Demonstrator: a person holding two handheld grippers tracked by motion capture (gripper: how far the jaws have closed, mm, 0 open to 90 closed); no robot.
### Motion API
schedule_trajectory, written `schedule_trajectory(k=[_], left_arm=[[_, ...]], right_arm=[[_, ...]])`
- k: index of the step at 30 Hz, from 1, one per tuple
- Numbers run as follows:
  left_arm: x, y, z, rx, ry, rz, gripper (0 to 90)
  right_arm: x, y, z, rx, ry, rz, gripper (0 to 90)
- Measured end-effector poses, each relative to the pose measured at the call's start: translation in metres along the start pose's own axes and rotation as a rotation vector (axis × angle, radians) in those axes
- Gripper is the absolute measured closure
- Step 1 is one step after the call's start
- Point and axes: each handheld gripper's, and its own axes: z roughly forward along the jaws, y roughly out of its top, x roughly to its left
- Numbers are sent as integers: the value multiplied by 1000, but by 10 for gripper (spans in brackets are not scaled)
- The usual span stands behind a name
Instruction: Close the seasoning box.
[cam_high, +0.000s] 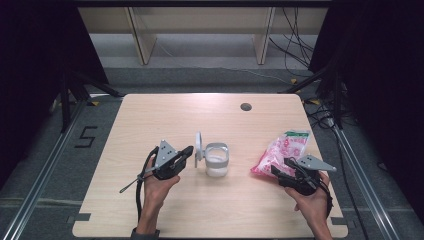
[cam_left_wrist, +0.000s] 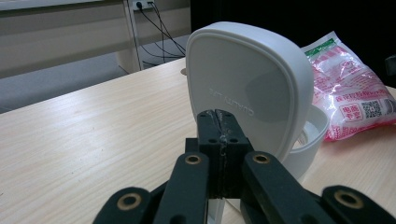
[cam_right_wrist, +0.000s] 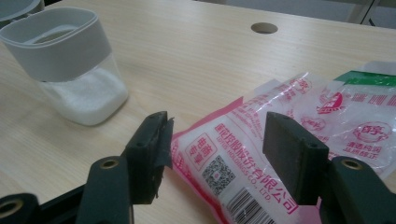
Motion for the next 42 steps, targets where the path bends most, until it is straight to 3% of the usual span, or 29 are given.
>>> schedule_trajectory(k=[4, 7, 10, 15, 16, 17, 19, 21, 24, 26, 27, 28, 35, 36, 42], left_arm=[[-1, 1, 2, -7, -6, 10, 892], [-2, 2, 3, -6, -9, 14, 892], [-4, 4, 3, -6, -12, 15, 891], [-7, 8, 4, -11, -20, 23, 891], [-7, 9, 4, -12, -22, 25, 891], [-7, 10, 4, -13, -22, 23, 891], [-9, 11, 5, -16, -23, 16, 891], [-9, 12, 6, -14, -22, 29, 891], [-11, 14, 7, -17, -27, 32, 891], [-13, 16, 8, -16, -30, 38, 891], [-14, 16, 8, -16, -31, 38, 890], [-15, 17, 9, -18, -34, 37, 890], [-24, 20, 15, -16, -58, 52, 886], [-26, 20, 15, -15, -62, 50, 884], [-30, 21, 16, -21, -78, 29, 794]], right_arm=[[5, -1, -1, 4, 4, 9, 415], [4, -2, -1, 7, 2, -17, 415], [8, -2, -4, 28, 13, 24, 416], [8, -3, -2, 17, 17, 21, 416], [7, -3, -2, 17, 18, 20, 416], [4, -3, -1, 11, 8, -17, 416], [4, -3, -1, 16, 3, -17, 416], [7, -3, -3, 29, 14, 28, 416], [6, -3, -4, 25, 16, 23, 418], [3, -2, -3, 14, 19, -8, 419], [6, -2, -4, 24, 12, 24, 420], [3, -2, -3, 13, 8, -19, 419], [4, -3, -3, 10, 11, 0, 419], [3, -2, -3, 2, 8, -22, 419], [2, -3, -3, 1, 8, -22, 420]])
